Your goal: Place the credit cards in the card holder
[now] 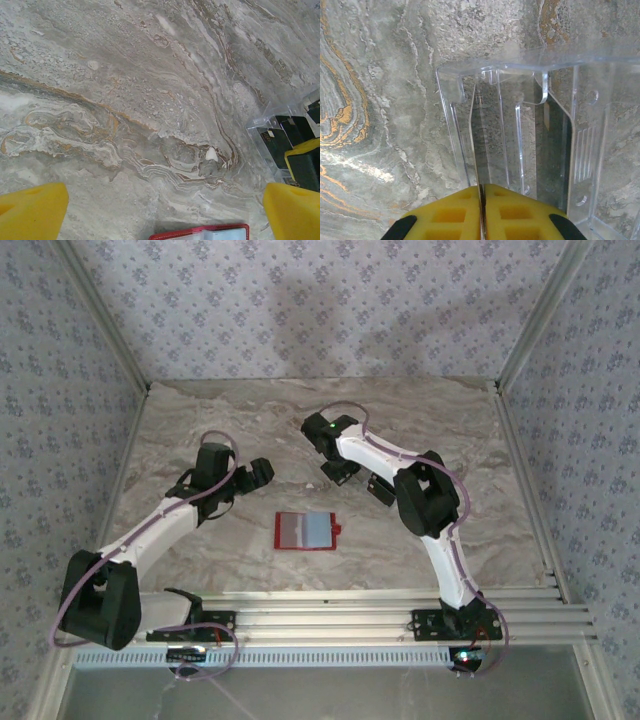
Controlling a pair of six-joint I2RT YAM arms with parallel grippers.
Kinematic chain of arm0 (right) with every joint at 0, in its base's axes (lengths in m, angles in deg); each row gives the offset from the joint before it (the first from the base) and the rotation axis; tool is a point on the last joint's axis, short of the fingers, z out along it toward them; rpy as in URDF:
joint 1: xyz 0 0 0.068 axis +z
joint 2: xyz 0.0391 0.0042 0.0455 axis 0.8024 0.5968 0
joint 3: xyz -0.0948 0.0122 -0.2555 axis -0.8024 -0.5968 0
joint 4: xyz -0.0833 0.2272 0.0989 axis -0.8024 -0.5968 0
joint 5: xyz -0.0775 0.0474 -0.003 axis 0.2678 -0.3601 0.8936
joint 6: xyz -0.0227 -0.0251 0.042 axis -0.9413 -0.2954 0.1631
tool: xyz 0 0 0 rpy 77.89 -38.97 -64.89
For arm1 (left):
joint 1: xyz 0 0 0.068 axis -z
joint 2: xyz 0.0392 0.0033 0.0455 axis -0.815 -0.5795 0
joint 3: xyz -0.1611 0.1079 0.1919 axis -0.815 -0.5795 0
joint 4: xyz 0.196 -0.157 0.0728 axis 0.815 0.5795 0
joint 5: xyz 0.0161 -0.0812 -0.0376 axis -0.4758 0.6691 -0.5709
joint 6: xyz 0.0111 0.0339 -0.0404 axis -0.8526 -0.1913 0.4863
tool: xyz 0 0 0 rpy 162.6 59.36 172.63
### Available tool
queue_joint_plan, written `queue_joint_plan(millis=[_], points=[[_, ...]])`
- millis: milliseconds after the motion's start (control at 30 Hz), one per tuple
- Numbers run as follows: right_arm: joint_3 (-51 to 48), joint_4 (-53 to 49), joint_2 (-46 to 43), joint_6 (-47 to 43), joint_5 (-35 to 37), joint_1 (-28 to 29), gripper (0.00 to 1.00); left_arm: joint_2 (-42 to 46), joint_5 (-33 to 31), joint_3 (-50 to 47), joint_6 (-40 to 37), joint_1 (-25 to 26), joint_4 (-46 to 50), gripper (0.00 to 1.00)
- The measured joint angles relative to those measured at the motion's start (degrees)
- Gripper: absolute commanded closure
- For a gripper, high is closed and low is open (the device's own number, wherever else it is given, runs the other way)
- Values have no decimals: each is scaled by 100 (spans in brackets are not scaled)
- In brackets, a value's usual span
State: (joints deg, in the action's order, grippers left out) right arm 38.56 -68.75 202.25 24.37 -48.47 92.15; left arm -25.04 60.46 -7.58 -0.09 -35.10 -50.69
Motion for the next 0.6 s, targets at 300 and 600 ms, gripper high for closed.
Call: queue_joint_plan(millis=[300,600], points=[[138,-90,0,-125,0,0,100,0,0,0,-4,0,0,0],[385,-245,-199,-151,-9,103,100,0,0,0,-28,0,22,0]])
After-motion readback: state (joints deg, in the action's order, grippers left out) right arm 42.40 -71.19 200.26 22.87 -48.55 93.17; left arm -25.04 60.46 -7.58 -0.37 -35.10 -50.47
